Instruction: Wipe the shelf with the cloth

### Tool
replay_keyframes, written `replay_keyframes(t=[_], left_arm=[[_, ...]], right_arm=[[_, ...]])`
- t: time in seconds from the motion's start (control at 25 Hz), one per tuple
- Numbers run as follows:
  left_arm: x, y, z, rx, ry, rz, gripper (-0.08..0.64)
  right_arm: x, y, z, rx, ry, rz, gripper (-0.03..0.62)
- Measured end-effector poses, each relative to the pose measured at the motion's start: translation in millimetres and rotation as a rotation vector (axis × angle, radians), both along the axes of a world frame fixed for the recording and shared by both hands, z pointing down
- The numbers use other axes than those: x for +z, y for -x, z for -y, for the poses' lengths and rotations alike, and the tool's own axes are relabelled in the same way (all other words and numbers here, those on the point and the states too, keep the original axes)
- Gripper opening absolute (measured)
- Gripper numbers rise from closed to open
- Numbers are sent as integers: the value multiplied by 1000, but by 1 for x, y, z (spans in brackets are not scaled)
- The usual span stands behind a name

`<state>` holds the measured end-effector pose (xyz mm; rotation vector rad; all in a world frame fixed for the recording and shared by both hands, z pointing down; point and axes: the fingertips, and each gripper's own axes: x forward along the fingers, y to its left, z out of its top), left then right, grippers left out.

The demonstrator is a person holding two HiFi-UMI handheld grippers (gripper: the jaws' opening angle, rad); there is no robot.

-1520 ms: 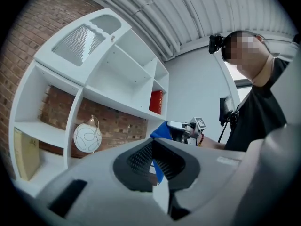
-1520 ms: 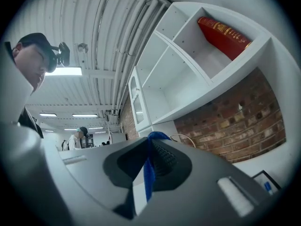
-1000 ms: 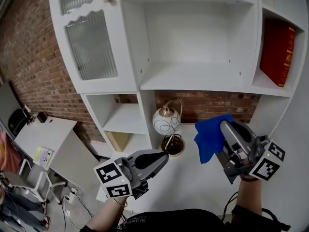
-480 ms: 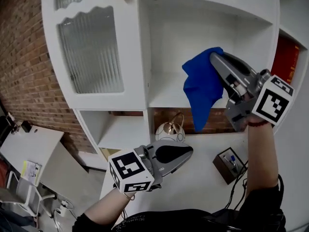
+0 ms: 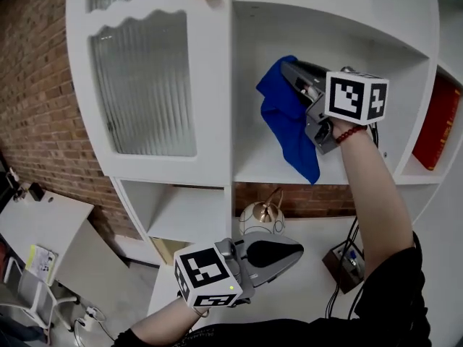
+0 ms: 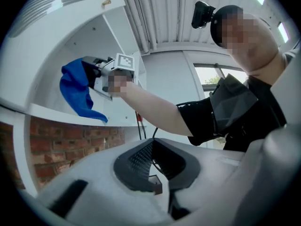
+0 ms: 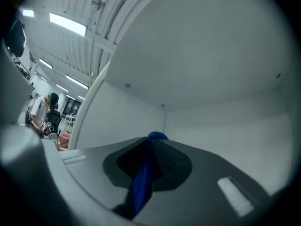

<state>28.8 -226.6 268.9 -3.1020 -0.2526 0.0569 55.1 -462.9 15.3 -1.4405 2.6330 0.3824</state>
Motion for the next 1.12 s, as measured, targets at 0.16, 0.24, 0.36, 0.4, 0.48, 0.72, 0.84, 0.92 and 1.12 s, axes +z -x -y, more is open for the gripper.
replay_keyframes(t=[0.16,0.24,0.36,0.4,0.48,0.72,0.84,0.92,1.12], left_arm=[[2,-1,7,13,33,-31,-8],[7,-1,9,12,35,-36,-8],[15,-3,11,19,50,-30,-6],[16,-4,12,24,52,-32,-6],[15,-7,12,34,57,-44,-5],[12,-13,0,85,25,-78,-3],[16,-15,2,81,52,-77,-2],[16,-15,3,80,90,-79,-3],[17,-16,5,49,96,-68,-2]], right_arm=[[72,25,55,27,179,-205,28],[109,34,74,66,235,-387,28],[146,47,88,74,293,-602,28],[152,50,90,65,316,-637,28],[161,53,95,51,373,-678,28],[187,67,96,-55,501,-784,28],[194,68,97,-74,537,-793,26],[194,65,98,-84,570,-750,26],[192,52,105,-30,649,-631,26]])
